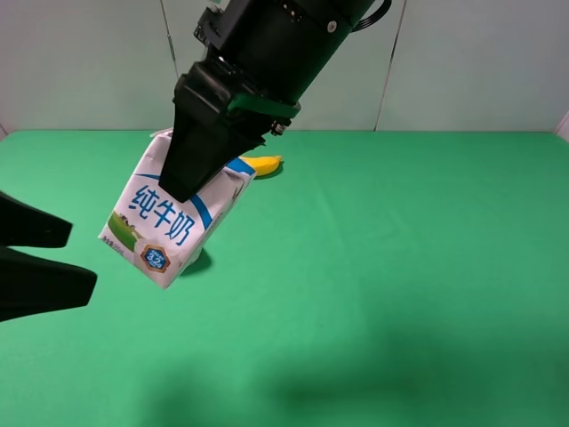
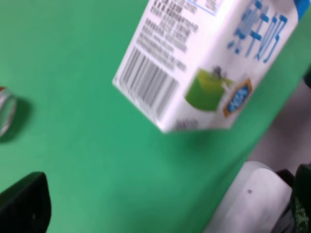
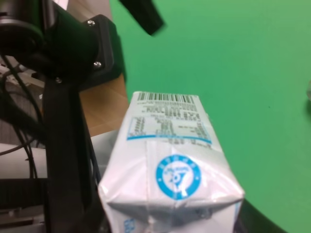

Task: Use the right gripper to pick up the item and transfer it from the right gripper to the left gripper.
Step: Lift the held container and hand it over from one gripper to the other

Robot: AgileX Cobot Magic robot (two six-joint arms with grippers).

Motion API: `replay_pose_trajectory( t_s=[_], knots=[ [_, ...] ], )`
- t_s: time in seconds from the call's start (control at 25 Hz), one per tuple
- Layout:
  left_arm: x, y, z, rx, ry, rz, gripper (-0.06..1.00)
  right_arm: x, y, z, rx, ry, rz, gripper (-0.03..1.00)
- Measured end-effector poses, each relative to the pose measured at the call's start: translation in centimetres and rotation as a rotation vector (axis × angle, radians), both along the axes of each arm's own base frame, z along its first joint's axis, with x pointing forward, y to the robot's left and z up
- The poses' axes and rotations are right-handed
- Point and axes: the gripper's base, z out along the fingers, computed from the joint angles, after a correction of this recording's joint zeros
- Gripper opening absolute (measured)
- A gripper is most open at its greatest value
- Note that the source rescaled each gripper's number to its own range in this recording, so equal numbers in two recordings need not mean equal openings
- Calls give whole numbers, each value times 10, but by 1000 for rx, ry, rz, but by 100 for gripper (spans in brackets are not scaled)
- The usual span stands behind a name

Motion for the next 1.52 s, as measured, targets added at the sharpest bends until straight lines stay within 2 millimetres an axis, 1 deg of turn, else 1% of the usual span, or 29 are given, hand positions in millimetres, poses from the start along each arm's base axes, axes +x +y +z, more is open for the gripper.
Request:
replay_pose_trajectory(
  t_s=[0.16, 0.32, 0.48, 0.76, 0.84, 0.88, 0.96, 1.08, 1.16, 1.2, 1.32, 1.52],
  knots=[
    [16, -4, -9, -40, 27, -69, 97, -4, 2, 3, 38, 31, 32, 0],
    [27, -9, -11, -118, 14, -122, 97, -6, 3, 5, 67, 40, 51, 0],
    [32, -13, -9, -191, -15, -153, 97, -6, 4, 5, 75, 39, 59, 0],
    [34, -15, -7, -225, -36, -155, 96, -6, 4, 5, 76, 36, 62, 0],
    [34, -16, -5, -241, -51, -152, 92, -6, 4, 5, 76, 35, 63, 0],
    [35, -16, -5, -243, -60, -156, 89, -6, 4, 5, 76, 35, 64, 0],
    [35, -16, -5, -245, -71, -161, 78, -6, 4, 5, 76, 35, 64, 0],
    [34, -16, -4, -253, -80, -174, 54, -6, 4, 5, 80, 31, 59, 0],
    [33, -17, -3, -263, -77, -189, 43, -5, 4, 5, 80, 29, 58, 0],
    [32, -17, -3, -268, -74, -197, 39, -5, 4, 5, 80, 30, 59, 0],
    [30, -18, -2, -279, -65, -214, 34, -6, 4, 5, 79, 31, 62, 0],
    [29, -18, -1, -289, -57, -230, 32, -7, 6, 8, 114, 31, 85, 0]
  ],
)
